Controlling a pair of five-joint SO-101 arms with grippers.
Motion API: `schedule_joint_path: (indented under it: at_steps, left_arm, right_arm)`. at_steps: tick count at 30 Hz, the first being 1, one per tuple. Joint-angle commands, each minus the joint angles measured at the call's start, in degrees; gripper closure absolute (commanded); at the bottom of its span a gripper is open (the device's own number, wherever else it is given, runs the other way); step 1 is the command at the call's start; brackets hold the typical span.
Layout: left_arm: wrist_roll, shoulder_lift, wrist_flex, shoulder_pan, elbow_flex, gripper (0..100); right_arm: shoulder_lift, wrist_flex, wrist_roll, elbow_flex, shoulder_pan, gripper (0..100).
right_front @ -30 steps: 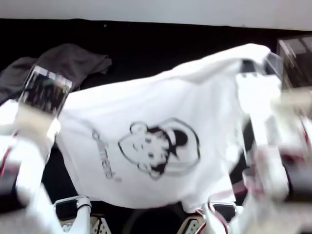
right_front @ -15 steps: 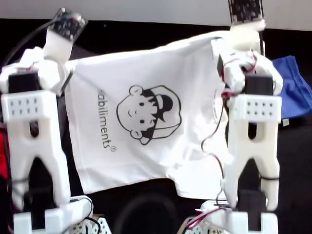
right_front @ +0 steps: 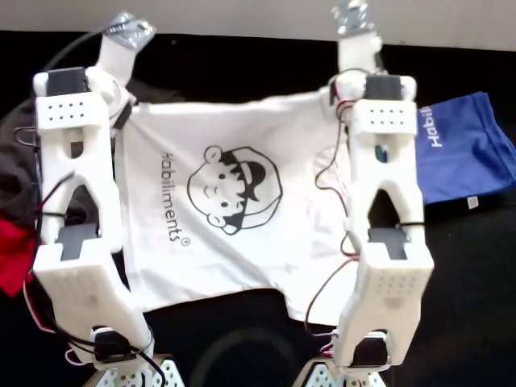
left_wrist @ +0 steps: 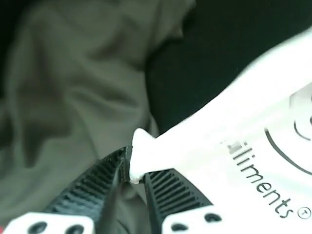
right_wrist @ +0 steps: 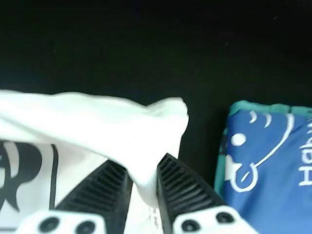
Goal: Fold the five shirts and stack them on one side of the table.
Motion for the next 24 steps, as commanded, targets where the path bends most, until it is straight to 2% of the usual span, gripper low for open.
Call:
schedule_joint_path:
  at_steps: [1,5,17,20,24]
  left_arm:
    - [-0.4,3.5,2.5,1.8,-2.6,99]
    - [-0.5,6.4,7.0,2.5,-2.9,99]
    - [-0.6,-4.6,24.4,2.2,-2.2,99]
    - [-2.2,-10.1,24.6,1.6,2.4,99]
    - [-10.2,-19.2,24.4,1.3,17.5,99]
  right_arm:
    - [2.5,3.8,0.4,-4.2,-1.2,99.3]
    - [3.1,8.7,0.4,-5.7,-0.9,99.3]
    - [-3.8,26.0,0.3,-9.7,-0.2,99.3]
    - [-7.3,27.0,-3.8,-9.2,0.0,99.3]
    - [-14.8,27.0,-6.1,0.0,-0.7,99.3]
